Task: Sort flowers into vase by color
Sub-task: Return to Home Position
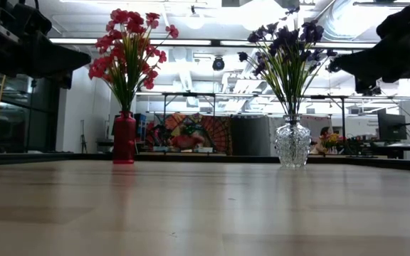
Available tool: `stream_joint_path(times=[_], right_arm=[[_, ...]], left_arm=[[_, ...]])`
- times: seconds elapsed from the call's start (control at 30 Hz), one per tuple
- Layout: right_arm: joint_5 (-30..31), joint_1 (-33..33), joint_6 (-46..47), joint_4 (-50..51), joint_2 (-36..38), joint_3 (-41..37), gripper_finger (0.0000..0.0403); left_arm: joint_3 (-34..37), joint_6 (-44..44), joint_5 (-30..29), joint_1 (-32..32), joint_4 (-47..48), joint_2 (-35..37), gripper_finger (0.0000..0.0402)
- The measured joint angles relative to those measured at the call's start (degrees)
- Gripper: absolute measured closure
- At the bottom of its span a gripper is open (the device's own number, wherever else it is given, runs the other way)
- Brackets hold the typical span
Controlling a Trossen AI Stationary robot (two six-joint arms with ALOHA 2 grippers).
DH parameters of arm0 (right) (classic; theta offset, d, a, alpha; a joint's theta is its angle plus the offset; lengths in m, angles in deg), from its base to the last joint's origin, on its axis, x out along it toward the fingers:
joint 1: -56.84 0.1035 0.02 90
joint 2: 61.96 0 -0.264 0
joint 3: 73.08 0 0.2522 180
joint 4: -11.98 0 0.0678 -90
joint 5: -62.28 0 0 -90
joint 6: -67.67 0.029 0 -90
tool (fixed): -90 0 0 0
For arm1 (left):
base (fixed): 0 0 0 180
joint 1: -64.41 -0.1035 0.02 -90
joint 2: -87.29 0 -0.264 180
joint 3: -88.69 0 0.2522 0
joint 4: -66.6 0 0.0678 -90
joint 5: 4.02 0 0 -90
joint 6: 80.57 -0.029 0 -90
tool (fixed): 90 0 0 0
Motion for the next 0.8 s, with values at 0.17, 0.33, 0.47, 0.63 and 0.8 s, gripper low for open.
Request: stream_joint_path(times=[0.17, 0.33, 0.47, 0.63, 0.8], right_arm=[[3.3, -0.5, -2.4, -0.1, 0.0, 0.0, 0.0403], [2.7, -0.5, -2.5, -0.1, 0.0, 0.0, 0.0403], [2.9, -0.5, -2.5, -0.1, 0.0, 0.0, 0.0403], [2.9, -0.5, -2.5, -0.1, -1.6, 0.0, 0.0403], [3.0, -0.5, -2.5, -0.1, -1.9, 0.0, 0.0403]], left_arm=[[0.0, 0.0, 0.0, 0.0, 0.1, -0.4, 0.0401], [0.0, 0.0, 0.0, 0.0, 0.2, -0.4, 0.0401], [0.0, 0.0, 0.0, 0.0, 0.1, -0.4, 0.0401], [0.0, 0.0, 0.0, 0.0, 0.1, -0.5, 0.0401], [0.0, 0.0, 0.0, 0.0, 0.1, -0.4, 0.0401]])
